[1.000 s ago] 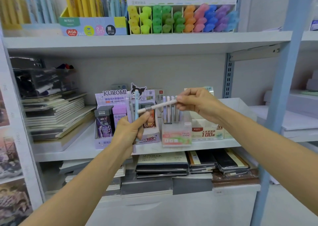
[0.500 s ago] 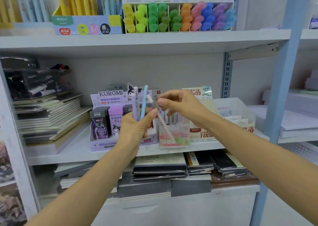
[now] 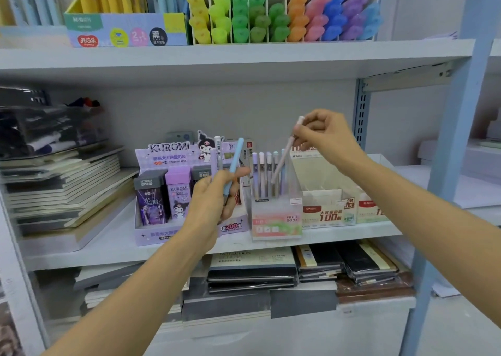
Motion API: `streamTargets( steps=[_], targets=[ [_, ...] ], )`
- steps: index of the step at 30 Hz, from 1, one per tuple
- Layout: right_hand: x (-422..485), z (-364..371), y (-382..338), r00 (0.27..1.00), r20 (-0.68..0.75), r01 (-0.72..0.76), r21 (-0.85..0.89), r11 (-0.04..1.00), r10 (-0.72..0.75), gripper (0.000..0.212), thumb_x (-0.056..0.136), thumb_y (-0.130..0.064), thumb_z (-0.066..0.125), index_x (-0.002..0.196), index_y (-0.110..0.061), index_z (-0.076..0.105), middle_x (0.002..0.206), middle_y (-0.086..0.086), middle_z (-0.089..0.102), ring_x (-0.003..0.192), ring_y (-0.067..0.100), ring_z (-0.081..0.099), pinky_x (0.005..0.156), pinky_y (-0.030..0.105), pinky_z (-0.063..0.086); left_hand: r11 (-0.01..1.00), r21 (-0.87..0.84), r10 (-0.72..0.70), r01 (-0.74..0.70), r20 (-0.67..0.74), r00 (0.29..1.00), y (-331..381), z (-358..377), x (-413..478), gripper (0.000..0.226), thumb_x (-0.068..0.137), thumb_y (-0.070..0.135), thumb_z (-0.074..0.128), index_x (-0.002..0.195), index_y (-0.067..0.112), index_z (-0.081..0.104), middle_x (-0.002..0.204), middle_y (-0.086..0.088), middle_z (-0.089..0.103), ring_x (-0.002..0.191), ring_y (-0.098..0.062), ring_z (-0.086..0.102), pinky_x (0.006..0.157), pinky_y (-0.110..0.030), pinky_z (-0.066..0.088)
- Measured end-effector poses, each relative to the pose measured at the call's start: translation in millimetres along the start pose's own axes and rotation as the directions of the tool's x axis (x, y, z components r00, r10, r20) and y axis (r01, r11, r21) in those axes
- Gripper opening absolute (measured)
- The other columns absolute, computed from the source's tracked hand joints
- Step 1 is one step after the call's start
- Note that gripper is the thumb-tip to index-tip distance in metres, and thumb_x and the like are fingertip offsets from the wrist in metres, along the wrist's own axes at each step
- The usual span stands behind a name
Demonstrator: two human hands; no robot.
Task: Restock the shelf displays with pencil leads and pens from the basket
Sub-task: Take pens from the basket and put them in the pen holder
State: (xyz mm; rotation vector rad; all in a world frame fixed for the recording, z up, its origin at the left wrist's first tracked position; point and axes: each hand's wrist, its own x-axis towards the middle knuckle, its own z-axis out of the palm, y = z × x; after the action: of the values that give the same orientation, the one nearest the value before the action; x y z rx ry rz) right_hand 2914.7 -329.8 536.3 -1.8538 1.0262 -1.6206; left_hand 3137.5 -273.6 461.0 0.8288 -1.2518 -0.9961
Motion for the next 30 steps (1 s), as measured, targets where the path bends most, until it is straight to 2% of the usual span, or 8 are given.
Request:
streamTargets(
  steps=[4, 7, 11, 16, 19, 22, 26, 30],
  targets=[
    [-2.1, -2.0, 26.2, 1.0, 0.001, -0.021, -0.167, 0.986, 0.021, 0.012, 0.089, -0.011, 0.068, 0.098, -0.005, 0.062, 0.086, 0.015, 0.072, 0.075, 0.022, 0.072, 0.063, 0.023, 0.057, 0.999, 0.037, 0.01, -0.009, -0.021, 1.0, -8.0, 0.0, 0.5, 0.021, 0.097, 0.02, 0.054, 0.101, 0.017, 0.074, 0.064, -0.008, 0.036, 0.043, -0.012, 0.025, 0.037, -0.019, 0.021],
    [-3.2, 4.7, 39.5, 1.0, 0.02, 0.02, -0.289, 0.957, -0.015, 0.015, 0.089, -0.016, 0.068, 0.1, -0.007, 0.064, 0.084, 0.009, 0.073, 0.077, 0.016, 0.07, 0.068, 0.022, 0.056, 1.0, 0.028, 0.013, -0.013, -0.017, 1.0, -10.7, -0.2, -1.5, 0.017, 0.095, 0.018, 0.059, 0.105, 0.013, 0.072, 0.061, -0.002, 0.052, 0.04, -0.009, 0.036, 0.036, -0.016, 0.028],
    [-2.2, 10.6, 44.2, 0.992, 0.086, 0.125, -0.467, 0.875, -0.095, 0.019, 0.09, -0.024, 0.067, 0.102, -0.009, 0.066, 0.085, 0.003, 0.072, 0.075, 0.011, 0.063, 0.066, 0.019, 0.045, 0.999, 0.025, 0.041, -0.041, 0.031, 0.999, -10.3, -4.0, -5.7, 0.018, 0.094, 0.018, 0.06, 0.11, 0.015, 0.068, 0.075, -0.002, 0.07, 0.044, -0.009, 0.05, 0.041, -0.016, 0.039],
    [1.6, 6.5, 39.3, 0.982, 0.171, 0.161, -0.5, 0.851, -0.086, 0.018, 0.091, -0.019, 0.065, 0.104, -0.007, 0.063, 0.085, 0.004, 0.071, 0.084, 0.018, 0.065, 0.074, 0.028, 0.049, 0.999, 0.035, 0.014, -0.016, 0.046, 0.999, -10.0, -8.2, -6.1, 0.023, 0.092, 0.025, 0.062, 0.109, 0.011, 0.062, 0.094, -0.003, 0.076, 0.046, -0.009, 0.057, 0.04, -0.015, 0.041],
    [2.0, 11.2, 41.7, 0.981, 0.164, 0.17, -0.461, 0.871, -0.104, 0.021, 0.091, -0.017, 0.065, 0.109, -0.018, 0.055, 0.079, -0.004, 0.071, 0.078, 0.01, 0.061, 0.069, 0.022, 0.043, 0.998, 0.062, 0.009, -0.012, 0.054, 0.998, -11.9, -9.3, -5.9, 0.03, 0.088, 0.034, 0.064, 0.107, 0.012, 0.063, 0.098, -0.001, 0.076, 0.048, -0.008, 0.058, 0.035, -0.015, 0.034],
    [4.2, 17.9, 49.3, 0.984, 0.111, 0.177, -0.476, 0.861, -0.14, 0.019, 0.088, -0.017, 0.069, 0.103, -0.022, 0.058, 0.086, -0.006, 0.068, 0.086, 0.013, 0.06, 0.074, 0.025, 0.046, 0.999, 0.034, -0.012, 0.01, 0.063, 0.998, -11.6, -9.7, -6.1, 0.037, 0.082, 0.041, 0.065, 0.108, 0.014, 0.064, 0.1, -0.002, 0.076, 0.049, -0.007, 0.059, 0.033, -0.015, 0.032],
    [7.3, 25.0, 58.9, 0.986, 0.072, 0.16, -0.629, 0.76, -0.148, 0.016, 0.088, -0.024, 0.069, 0.103, -0.019, 0.07, 0.095, -0.003, 0.064, 0.103, 0.018, 0.05, 0.085, 0.032, 0.044, 0.999, -0.011, -0.05, 0.051, 0.081, 0.995, -9.1, -11.1, -6.7, 0.041, 0.081, 0.042, 0.065, 0.11, 0.013, 0.064, 0.101, -0.004, 0.076, 0.049, -0.007, 0.059, 0.033, -0.015, 0.032],
    [3.5, 24.3, 49.2, 0.992, 0.059, 0.125, -0.626, 0.769, -0.113, 0.027, 0.092, -0.033, 0.062, 0.116, -0.021, 0.067, 0.104, -0.001, 0.054, 0.102, 0.015, 0.045, 0.088, 0.03, 0.04, 0.997, 0.017, -0.073, 0.072, 0.074, 0.995, -6.4, -11.9, -10.0, 0.028, 0.079, 0.043, 0.068, 0.094, 0.019, 0.071, 0.094, -0.004, 0.076, 0.049, -0.007, 0.057, 0.035, -0.016, 0.029]
  ],
)
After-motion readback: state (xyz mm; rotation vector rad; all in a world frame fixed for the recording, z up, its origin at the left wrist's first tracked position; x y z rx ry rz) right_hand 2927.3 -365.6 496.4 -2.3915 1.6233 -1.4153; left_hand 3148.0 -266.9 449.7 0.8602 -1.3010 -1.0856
